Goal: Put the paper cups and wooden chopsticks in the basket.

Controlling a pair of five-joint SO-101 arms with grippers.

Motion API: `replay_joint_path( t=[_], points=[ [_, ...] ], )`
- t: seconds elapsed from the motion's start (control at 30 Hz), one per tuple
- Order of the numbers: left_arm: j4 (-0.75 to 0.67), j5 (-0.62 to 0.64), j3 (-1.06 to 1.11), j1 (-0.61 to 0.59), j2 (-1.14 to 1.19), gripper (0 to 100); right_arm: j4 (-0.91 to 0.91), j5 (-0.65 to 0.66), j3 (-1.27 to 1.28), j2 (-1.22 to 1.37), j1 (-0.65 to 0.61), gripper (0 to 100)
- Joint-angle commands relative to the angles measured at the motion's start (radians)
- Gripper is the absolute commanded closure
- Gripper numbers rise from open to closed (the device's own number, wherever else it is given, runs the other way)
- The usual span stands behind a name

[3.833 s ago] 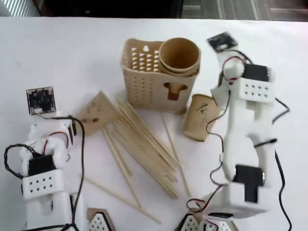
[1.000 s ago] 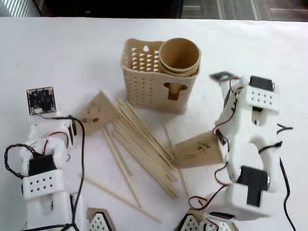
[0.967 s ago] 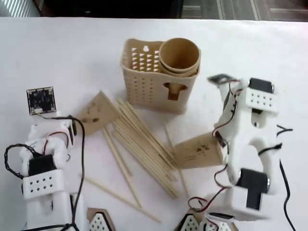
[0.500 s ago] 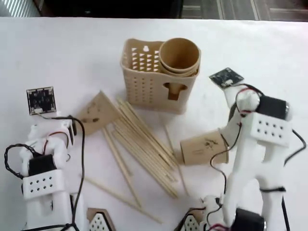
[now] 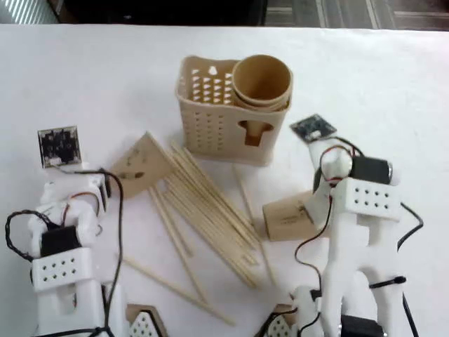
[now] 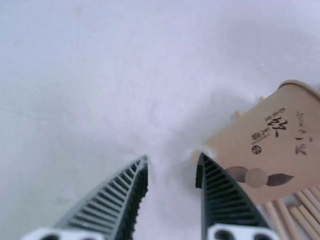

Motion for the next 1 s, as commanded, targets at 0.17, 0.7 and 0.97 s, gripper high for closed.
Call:
replay_joint_path(
  t=[0.17,0.7,0.97],
  points=[
    [-0.020,0.005,-0.005,-0.005,-0.024,83,-0.067,-0.025,0.071,-0.025,-0.016,76.2],
    [-0.020,0.005,-0.005,-0.005,-0.024,83,-0.041,0.037,0.080,-0.035,-0.117,97.8],
    [-0.020,0.005,-0.005,-0.005,-0.024,83,0.150,0.173,-0.164,-0.036,-0.018,98.1]
  ],
)
